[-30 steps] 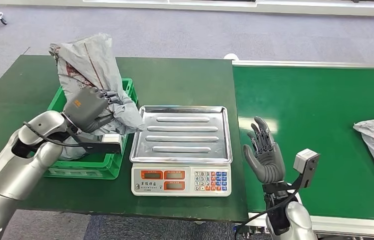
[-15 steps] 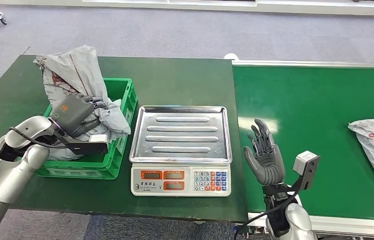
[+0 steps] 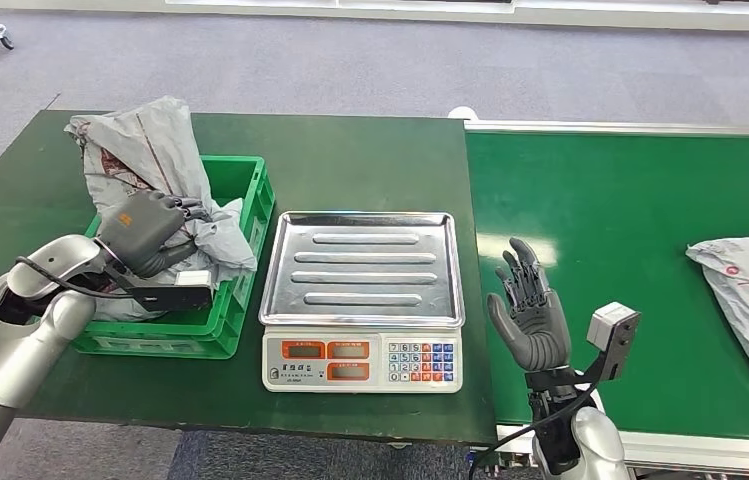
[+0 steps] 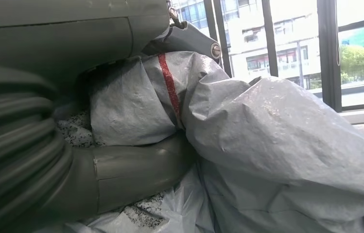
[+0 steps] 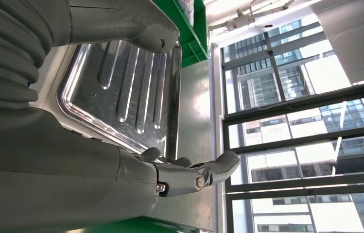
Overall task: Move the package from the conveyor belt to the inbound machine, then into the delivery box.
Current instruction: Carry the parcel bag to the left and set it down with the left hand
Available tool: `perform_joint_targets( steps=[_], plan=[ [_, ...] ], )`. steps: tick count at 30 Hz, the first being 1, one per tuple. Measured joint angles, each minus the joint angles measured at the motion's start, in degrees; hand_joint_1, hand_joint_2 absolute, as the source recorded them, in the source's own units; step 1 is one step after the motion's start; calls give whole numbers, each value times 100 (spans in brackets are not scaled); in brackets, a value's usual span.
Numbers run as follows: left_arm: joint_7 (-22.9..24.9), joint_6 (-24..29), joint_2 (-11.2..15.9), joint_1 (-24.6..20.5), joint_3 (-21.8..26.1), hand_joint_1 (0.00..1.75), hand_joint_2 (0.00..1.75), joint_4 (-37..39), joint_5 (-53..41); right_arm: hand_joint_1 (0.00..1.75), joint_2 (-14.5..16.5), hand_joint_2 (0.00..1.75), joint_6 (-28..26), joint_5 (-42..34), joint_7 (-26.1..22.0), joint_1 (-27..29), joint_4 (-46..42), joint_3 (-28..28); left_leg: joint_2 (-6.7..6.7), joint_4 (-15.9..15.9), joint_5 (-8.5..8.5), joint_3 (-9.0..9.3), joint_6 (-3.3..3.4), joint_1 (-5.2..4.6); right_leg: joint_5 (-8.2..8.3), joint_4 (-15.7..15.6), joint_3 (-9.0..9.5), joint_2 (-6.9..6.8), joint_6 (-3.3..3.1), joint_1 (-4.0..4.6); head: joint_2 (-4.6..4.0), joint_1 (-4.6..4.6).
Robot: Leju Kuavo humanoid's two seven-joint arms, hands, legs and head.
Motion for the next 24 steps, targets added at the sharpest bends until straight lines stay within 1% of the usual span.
perform_joint_targets(
  steps=[5, 7, 9, 11, 15, 19, 24],
  plan=[
    [42, -98, 35, 11, 7, 175, 175, 21, 30, 0, 0, 175, 0, 2, -1, 1, 0, 0, 0, 0, 0, -2, 0, 0, 0, 0, 1, 1, 0, 0, 0, 1],
    [28, -237, 138, 32, 46, 87, 175, 110, 103, 0, -1, 175, 0, 5, -9, 11, 0, -1, 5, -1, -1, -1, -2, 1, 0, 0, -1, 7, 0, 0, 0, 1],
    [-123, -319, 291, 38, 116, 0, 175, 315, 144, 0, -1, 175, -4, 14, -32, 43, -6, -8, 12, -1, -2, 1, -3, 1, 0, 0, -11, 15, -1, 1, 0, -1],
    [-319, -305, 379, -63, 156, 0, 175, 668, 52, 0, -2, 175, -23, 48, -65, 125, -76, -23, 7, -1, 0, -1, -3, 1, -1, 0, -18, 11, -1, 2, 0, -1],
    [-479, -157, 338, -437, 120, 0, 175, 1440, -151, 0, 0, 175, -42, 103, -79, 288, -291, -33, -3, -1, 4, -8, -7, 3, -1, 0, -14, 1, -4, 4, 0, 1],
    [-450, -134, 280, -710, 70, 0, 175, 1837, -172, 0, 0, 175, -34, 119, -66, 338, -385, -33, 9, -1, 4, -8, -8, 1, 5, 0, -18, 12, -6, 2, 0, 1],
    [-278, -134, 272, -856, 38, 0, 175, 2014, -95, 0, -1, 175, -19, 138, -46, 337, -398, -34, 8, -1, 4, -8, -8, 1, 4, 0, -18, 11, -6, 1, 0, 1]
  ],
)
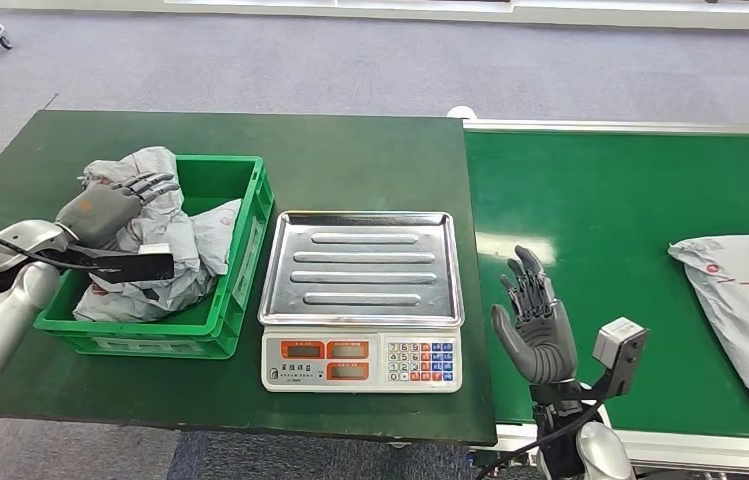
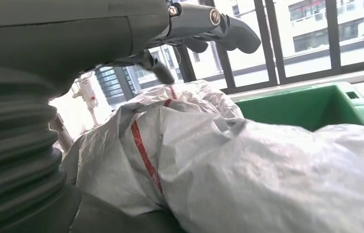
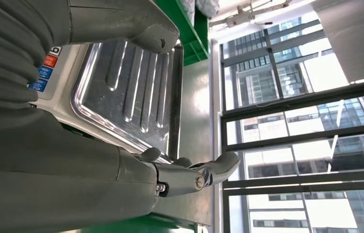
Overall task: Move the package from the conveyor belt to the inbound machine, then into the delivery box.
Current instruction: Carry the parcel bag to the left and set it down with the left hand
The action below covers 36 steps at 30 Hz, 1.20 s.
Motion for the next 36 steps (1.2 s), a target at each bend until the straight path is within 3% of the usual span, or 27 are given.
perform_joint_targets(
  steps=[7, 11, 13, 18, 23, 29, 36],
  plan=[
    [-57, -111, -2, -110, -1, 0, 175, 151, 319, 0, 1, 175, 1, 19, 23, -2, 0, -25, 0, 0, 0, -1, -1, 1, 0, 0, -1, 0, 0, 1, 0, -1],
    [-374, -853, -22, 85, 252, 0, 175, -175, 1718, 0, 1, 175, 6, 46, 42, -13, 2, -29, 1, 0, -1, -2, 0, 0, 0, 0, -2, 1, 0, 0, 0, -1],
    [-296, -1327, -121, 339, 523, 0, 175, -635, 2672, 0, 1, 175, 8, 68, 71, -37, 6, -29, 0, 0, -2, -3, 1, -3, -1, -1, -3, 1, 1, -2, 0, -1],
    [622, -2475, -836, 927, 1028, 0, 175, -1807, 5372, 0, 45, 175, -25, 135, 197, -245, 88, 14, -8, 1, -7, -6, 11, -16, -4, -2, 2, -10, 8, -17, 0, 1],
    [1161, -2863, -1688, 1087, 1018, 0, 175, -2206, 7076, 0, 93, 175, -177, 267, 252, -633, 380, 296, -8, 3, -5, -5, 17, -23, 1, -2, 3, -12, 14, -24, 0, 0],
    [1311, -2388, -2740, 1041, 963, 0, 175, -2004, 7229, 0, 215, 175, -338, 300, 336, -1071, 703, 615, -10, 4, -1, -5, 23, -22, 4, -2, 4, -15, 15, -24, 0, 0],
    [1283, -2264, -3140, 997, 938, 0, 175, -1840, 7163, 0, 222, 175, -373, 272, 350, -1175, 876, 714, -9, 4, -1, -7, 23, -22, 2, -2, 0, -14, 16, -22, 0, 0]
  ],
)
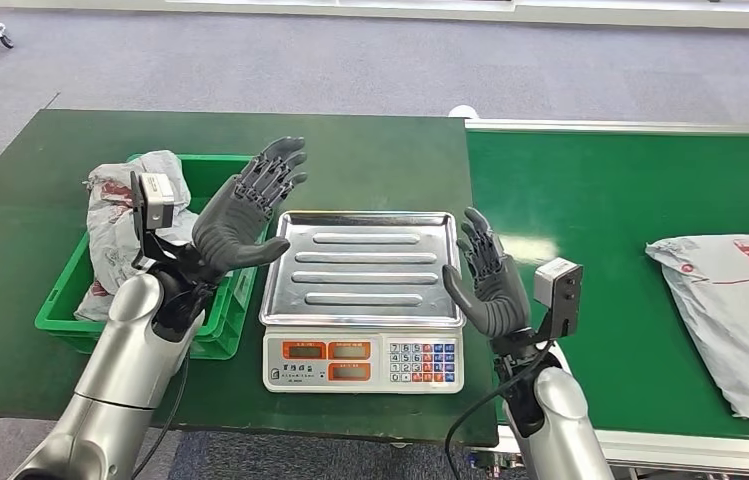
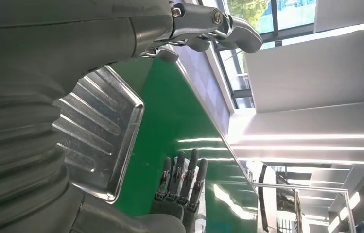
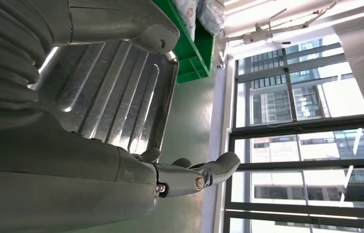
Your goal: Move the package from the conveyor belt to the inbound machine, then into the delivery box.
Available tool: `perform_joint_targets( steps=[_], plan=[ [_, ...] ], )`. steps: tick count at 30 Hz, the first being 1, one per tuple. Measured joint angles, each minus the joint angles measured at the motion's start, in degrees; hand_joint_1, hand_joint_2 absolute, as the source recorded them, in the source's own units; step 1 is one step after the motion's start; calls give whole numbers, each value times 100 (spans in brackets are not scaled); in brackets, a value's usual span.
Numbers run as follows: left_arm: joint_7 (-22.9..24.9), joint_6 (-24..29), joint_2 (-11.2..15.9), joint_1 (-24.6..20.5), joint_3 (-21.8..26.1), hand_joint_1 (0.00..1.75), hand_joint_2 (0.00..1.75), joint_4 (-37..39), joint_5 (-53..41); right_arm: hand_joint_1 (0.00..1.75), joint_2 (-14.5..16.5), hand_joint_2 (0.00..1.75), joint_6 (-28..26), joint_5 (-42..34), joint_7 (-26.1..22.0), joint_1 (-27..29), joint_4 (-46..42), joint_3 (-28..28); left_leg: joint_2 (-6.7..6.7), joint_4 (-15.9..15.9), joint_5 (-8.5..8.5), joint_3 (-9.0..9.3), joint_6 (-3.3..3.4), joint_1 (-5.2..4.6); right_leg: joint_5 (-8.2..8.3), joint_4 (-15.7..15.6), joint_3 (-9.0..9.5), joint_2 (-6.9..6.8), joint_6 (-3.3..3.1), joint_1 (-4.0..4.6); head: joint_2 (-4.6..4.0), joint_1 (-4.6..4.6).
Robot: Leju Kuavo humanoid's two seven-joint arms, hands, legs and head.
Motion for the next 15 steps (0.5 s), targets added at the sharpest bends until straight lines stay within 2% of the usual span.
perform_joint_targets(
  steps=[3, 5, 7, 9, 11, 12, 14, 15],
  plan=[
    [-41, 619, -237, 3, -16, 0, 175, 95, -467, 0, 18, 175, -109, -43, 38, -78, 93, 37, -4, 0, 0, -4, 0, 0, -1, 0, 0, -3, 1, 0, 0, -1],
    [-117, 1222, -526, 25, -43, 0, 87, 254, -846, 0, 66, 175, -281, -50, 100, -214, 271, 77, -7, 0, 0, -6, 2, -1, 0, 0, 1, -6, 3, -2, 0, 1],
    [-182, 1693, -779, 60, -73, 0, 0, 422, -1074, 0, 117, 87, -441, -51, 173, -345, 460, 117, -8, 1, 1, -7, 3, -1, 2, 0, 2, -6, 5, -5, 0, 2],
    [-207, 1863, -870, 76, -89, 0, 0, 485, -1144, 0, 138, 0, -496, -52, 202, -390, 528, 133, -8, 1, 1, -7, 4, -1, 3, 0, 2, -6, 7, -6, 0, 2],
    [-209, 1872, -888, 78, -91, 0, 0, 490, -1147, 0, 139, 0, -507, -51, 207, -396, 542, 134, -8, 1, 1, -7, 4, -1, 3, 0, 2, -6, 7, -6, 0, 1],
    [-270, 2065, -980, 104, -102, 0, 44, 574, -1266, 0, 160, 0, -597, -37, 219, -462, 657, 163, -8, 2, 1, -8, 4, -1, 4, 0, 1, -6, 8, -7, 0, 1],
    [-394, 2773, -1252, 187, -124, 0, 131, 796, -1738, 0, 220, 87, -892, 28, 201, -698, 1051, 292, -8, 4, 1, -10, 4, -2, 5, 0, 0, -6, 10, -6, 0, 0],
    [-453, 3064, -1364, 222, -134, 0, 175, 892, -1932, 0, 246, 116, -1014, 54, 195, -795, 1212, 343, -9, 4, 1, -10, 4, -2, 6, 0, 0, -5, 11, -6, 0, 0]
  ],
)
